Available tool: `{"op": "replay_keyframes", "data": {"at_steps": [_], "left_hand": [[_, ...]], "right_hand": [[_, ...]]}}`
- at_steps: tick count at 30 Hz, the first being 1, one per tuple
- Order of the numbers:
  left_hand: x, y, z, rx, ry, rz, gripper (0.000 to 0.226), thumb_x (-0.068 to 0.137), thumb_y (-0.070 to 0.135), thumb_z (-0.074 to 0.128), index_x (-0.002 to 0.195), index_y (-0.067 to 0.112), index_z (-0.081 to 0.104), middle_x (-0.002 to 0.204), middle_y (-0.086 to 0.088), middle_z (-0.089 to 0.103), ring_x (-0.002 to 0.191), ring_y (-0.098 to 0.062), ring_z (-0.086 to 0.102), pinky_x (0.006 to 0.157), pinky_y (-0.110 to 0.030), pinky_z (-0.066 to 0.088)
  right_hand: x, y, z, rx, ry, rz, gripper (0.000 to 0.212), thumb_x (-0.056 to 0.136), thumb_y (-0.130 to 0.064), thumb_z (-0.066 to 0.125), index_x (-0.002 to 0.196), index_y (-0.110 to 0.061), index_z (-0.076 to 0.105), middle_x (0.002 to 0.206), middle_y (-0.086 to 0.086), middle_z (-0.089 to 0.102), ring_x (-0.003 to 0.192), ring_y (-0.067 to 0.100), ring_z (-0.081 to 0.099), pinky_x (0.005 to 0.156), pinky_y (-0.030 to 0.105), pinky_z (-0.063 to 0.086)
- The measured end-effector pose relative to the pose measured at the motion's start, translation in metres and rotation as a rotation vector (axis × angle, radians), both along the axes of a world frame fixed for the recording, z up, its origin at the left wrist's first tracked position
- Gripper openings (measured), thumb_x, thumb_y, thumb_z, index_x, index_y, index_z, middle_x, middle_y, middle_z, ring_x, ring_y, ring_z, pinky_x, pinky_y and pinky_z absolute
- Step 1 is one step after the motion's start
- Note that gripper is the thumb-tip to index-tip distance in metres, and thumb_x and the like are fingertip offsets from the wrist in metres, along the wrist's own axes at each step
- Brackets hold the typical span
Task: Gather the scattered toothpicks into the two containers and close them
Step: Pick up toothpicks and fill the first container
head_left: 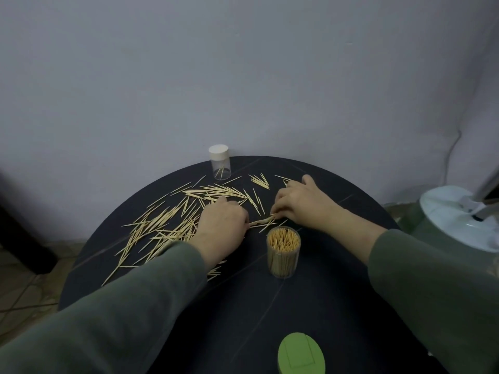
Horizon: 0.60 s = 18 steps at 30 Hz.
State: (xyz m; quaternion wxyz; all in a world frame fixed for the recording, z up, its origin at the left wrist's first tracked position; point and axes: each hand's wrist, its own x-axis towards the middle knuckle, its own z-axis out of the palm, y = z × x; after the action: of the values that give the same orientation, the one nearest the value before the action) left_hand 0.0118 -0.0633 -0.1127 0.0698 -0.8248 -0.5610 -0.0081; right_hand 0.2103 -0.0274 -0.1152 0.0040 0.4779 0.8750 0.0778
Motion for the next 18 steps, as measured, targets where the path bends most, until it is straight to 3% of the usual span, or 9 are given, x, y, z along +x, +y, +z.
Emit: {"op": "replay_keyframes", "data": {"at_steps": [11, 15, 18], "left_hand": [[0.003, -0.002, -0.009, 0.025, 0.002, 0.002, 0.021, 0.098, 0.025, 0.051, 0.116, 0.017, 0.059, 0.117, -0.004, 0.06, 0.111, -0.022, 0.052, 0.091, -0.037, 0.049], [0.0, -0.001, -0.009, 0.019, -0.053, 0.007, 0.02, 0.097, 0.026, 0.054, 0.115, 0.018, 0.059, 0.116, -0.002, 0.06, 0.109, -0.02, 0.053, 0.09, -0.035, 0.05], [0.0, -0.003, -0.006, 0.009, -0.193, 0.023, 0.017, 0.097, 0.028, 0.054, 0.11, 0.021, 0.061, 0.109, 0.001, 0.06, 0.104, -0.017, 0.054, 0.088, -0.032, 0.048]], "right_hand": [[-0.004, -0.016, 0.005, 0.06, -0.098, -0.011, 0.029, 0.1, -0.036, 0.047, 0.126, -0.035, 0.06, 0.129, -0.009, 0.059, 0.119, 0.015, 0.045, 0.106, 0.046, 0.023], [0.0, -0.021, 0.007, 0.069, 0.02, -0.078, 0.026, 0.099, -0.037, 0.048, 0.121, -0.037, 0.063, 0.124, -0.011, 0.06, 0.117, 0.015, 0.046, 0.103, 0.044, 0.024], [0.002, -0.026, 0.008, 0.014, 0.258, -0.161, 0.023, 0.097, -0.036, 0.054, 0.116, -0.036, 0.067, 0.115, -0.011, 0.064, 0.114, 0.012, 0.049, 0.107, 0.044, 0.022]]}}
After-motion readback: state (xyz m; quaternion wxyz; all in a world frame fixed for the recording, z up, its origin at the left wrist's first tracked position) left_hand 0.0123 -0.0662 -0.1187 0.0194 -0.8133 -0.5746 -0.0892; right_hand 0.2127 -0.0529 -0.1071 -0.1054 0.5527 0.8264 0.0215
